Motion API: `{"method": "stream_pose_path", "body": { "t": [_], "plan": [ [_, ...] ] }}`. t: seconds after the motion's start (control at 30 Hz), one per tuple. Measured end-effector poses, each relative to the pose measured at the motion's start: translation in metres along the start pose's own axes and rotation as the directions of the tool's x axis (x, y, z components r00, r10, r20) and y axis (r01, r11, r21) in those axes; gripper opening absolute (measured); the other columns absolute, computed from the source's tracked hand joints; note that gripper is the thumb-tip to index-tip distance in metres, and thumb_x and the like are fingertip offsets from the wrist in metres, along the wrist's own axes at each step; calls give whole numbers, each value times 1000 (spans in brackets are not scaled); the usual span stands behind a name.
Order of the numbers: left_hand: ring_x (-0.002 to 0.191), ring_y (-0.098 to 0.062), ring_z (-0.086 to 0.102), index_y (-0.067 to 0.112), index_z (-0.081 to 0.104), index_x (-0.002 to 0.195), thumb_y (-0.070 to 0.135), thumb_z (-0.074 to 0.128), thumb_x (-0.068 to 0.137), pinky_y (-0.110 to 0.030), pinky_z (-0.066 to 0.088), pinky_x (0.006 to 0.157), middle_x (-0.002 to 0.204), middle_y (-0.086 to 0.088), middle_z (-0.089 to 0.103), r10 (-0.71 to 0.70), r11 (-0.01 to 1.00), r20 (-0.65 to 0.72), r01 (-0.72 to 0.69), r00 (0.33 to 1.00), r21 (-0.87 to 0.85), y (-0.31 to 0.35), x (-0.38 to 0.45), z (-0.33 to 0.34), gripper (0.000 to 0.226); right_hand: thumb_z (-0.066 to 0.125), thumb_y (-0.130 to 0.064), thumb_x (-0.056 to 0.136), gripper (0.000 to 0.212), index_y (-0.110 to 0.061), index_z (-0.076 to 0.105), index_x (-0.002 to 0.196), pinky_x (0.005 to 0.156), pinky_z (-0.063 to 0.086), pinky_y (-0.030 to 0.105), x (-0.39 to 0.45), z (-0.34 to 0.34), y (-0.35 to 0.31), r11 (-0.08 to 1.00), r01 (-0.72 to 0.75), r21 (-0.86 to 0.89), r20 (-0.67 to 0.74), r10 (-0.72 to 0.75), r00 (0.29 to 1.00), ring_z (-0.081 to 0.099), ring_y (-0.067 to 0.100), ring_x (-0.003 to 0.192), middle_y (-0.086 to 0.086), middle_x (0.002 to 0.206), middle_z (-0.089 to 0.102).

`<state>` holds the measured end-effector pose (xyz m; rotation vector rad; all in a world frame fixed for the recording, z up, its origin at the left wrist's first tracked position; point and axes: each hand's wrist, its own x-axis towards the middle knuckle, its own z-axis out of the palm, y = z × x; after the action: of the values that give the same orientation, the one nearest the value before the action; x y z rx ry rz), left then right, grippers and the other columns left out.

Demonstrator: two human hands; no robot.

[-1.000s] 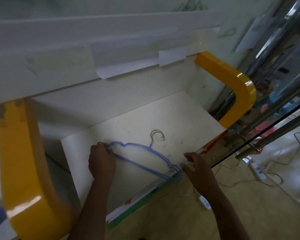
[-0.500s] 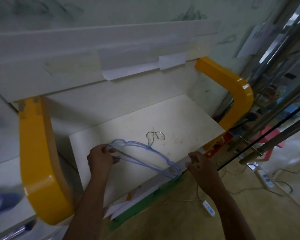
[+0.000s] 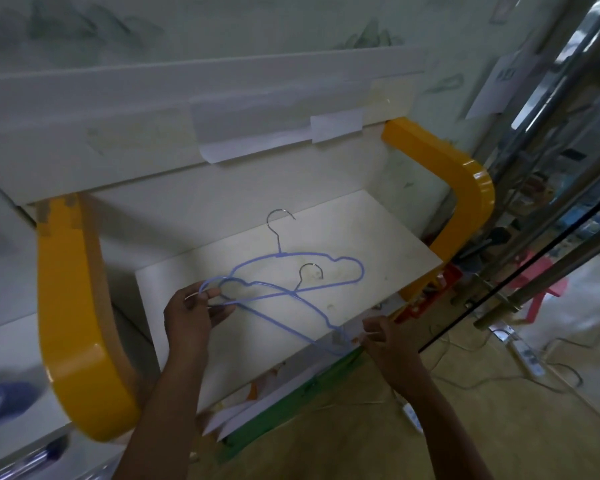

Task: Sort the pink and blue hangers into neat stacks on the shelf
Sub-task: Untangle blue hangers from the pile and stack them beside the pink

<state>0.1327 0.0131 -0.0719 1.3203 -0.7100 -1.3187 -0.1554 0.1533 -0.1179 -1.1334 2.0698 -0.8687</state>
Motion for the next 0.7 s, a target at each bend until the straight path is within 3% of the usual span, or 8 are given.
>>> {"method": "stream_pose_path", "body": {
  "t": [0.17, 0.3, 0.4, 0.5, 0.6, 0.7],
  "plan": [
    [73, -33, 63, 0, 57, 115, -6, 39, 98, -28, 59, 59, 95, -15, 69, -8, 998, 24, 9, 1000, -59, -2, 1, -2, 25, 62, -34, 94, 25, -24, 54, 115, 81, 54, 36, 3, 21, 5, 997, -73, 3, 49, 72, 996, 62, 10, 90, -14, 97, 59],
    [73, -34, 64, 1, 58, 112, -7, 40, 98, -29, 60, 62, 98, -17, 68, 6, 996, 31, -3, 999, -92, 1, 0, -1, 25, 59, -17, 97, 12, -15, 56, 108, 78, 60, 41, 2, 34, 1, 926, -238, 292, 163, 197, 967, 72, 22, 78, 9, 102, 65],
    [74, -34, 65, 6, 61, 104, -6, 40, 97, -31, 60, 64, 99, -16, 68, 18, 995, 39, -14, 999, -102, 5, -2, 0, 25, 56, -3, 97, 16, -3, 58, 112, 78, 60, 41, 2, 36, 4, 845, -297, 444, 219, 219, 951, 73, 32, 82, 22, 106, 65],
    [67, -28, 67, 8, 62, 101, -6, 40, 98, -30, 59, 63, 96, -15, 68, 40, 993, 44, -34, 998, -115, 10, -8, -1, 25, 61, 2, 91, 17, 0, 62, 108, 80, 59, 44, 2, 34, 7, 804, -287, 521, 208, 207, 956, 73, 37, 85, 27, 102, 68],
    [59, -18, 67, 2, 57, 111, -4, 41, 99, -29, 60, 62, 93, -14, 68, 73, 990, 33, -68, 997, -127, 14, -17, -2, 21, 68, -4, 86, 16, -12, 68, 99, 82, 58, 48, 1, 26, 7, 830, -196, 522, 94, 173, 980, 71, 40, 87, 20, 91, 73],
    [56, -17, 66, 2, 57, 111, -4, 41, 100, -28, 60, 61, 93, -14, 67, 91, 986, 22, -87, 996, -140, 18, -30, -3, 20, 61, 1, 90, 21, -15, 68, 101, 80, 58, 45, -2, 11, 6, 818, -132, 559, 26, 142, 989, 72, 36, 85, 18, 93, 73]
  ]
}}
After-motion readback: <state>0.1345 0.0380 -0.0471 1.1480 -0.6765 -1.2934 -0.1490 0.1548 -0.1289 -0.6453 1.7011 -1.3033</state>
